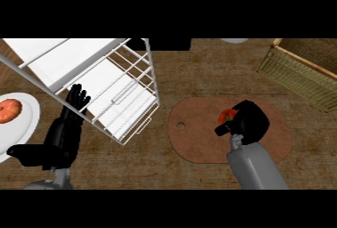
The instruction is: Pick the tomato from the cutting board and place it in the basket
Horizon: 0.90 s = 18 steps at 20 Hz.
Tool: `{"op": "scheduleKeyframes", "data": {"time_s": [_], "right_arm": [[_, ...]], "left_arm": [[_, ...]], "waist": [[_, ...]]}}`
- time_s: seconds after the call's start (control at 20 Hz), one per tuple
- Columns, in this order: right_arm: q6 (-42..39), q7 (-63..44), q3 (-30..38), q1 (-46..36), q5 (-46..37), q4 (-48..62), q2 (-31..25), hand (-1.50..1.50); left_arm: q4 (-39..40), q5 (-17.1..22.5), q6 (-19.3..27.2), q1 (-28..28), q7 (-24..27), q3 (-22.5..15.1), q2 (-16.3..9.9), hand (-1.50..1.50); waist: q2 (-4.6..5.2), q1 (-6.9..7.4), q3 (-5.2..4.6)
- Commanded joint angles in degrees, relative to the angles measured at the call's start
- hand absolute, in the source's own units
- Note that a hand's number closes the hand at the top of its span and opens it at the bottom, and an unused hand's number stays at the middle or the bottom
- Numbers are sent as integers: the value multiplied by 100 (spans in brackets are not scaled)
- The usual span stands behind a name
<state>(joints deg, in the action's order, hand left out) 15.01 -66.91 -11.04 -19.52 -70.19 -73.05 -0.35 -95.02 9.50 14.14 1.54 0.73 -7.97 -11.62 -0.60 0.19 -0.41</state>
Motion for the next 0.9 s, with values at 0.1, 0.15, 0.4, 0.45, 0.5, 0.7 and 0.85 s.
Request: {"op": "scheduleKeyframes", "data": {"time_s": [0.1, 0.15, 0.4, 0.45, 0.5, 0.7, 0.85], "right_arm": [[-663, 432, 677, -1542, 560, 1749, -113, 150], [-939, 674, 766, -1815, 754, 1902, -203, 150], [-1236, 1670, 1094, -2857, 1078, 3055, -629, 150], [-1007, 1958, 1082, -2881, 976, 3374, -765, 150], [-793, 2018, 1124, -3147, 896, 3675, -752, 150], [12, 2179, 1367, -3829, 914, 4047, -587, 150], [704, 2105, 1461, -4097, 909, 3886, -358, 150]], "left_arm": [[-30, -230, 96, 183, -93, -262, 184, 0], [85, -131, -29, 246, -22, -233, 182, 0], [158, -92, -183, 500, -16, -142, 60, 0], [280, -257, -15, 504, 126, -382, 354, 0], [169, -51, -196, 375, 18, -184, 150, 0], [194, -168, -52, 411, -48, -173, 190, 0], [-41, -197, 8, 130, -68, -262, 244, 0]], "waist": [[156, 279, 51], [197, 345, 50], [282, 568, 56], [288, 501, 56], [239, 495, 52], [232, 477, 53], [155, 378, 48]]}}
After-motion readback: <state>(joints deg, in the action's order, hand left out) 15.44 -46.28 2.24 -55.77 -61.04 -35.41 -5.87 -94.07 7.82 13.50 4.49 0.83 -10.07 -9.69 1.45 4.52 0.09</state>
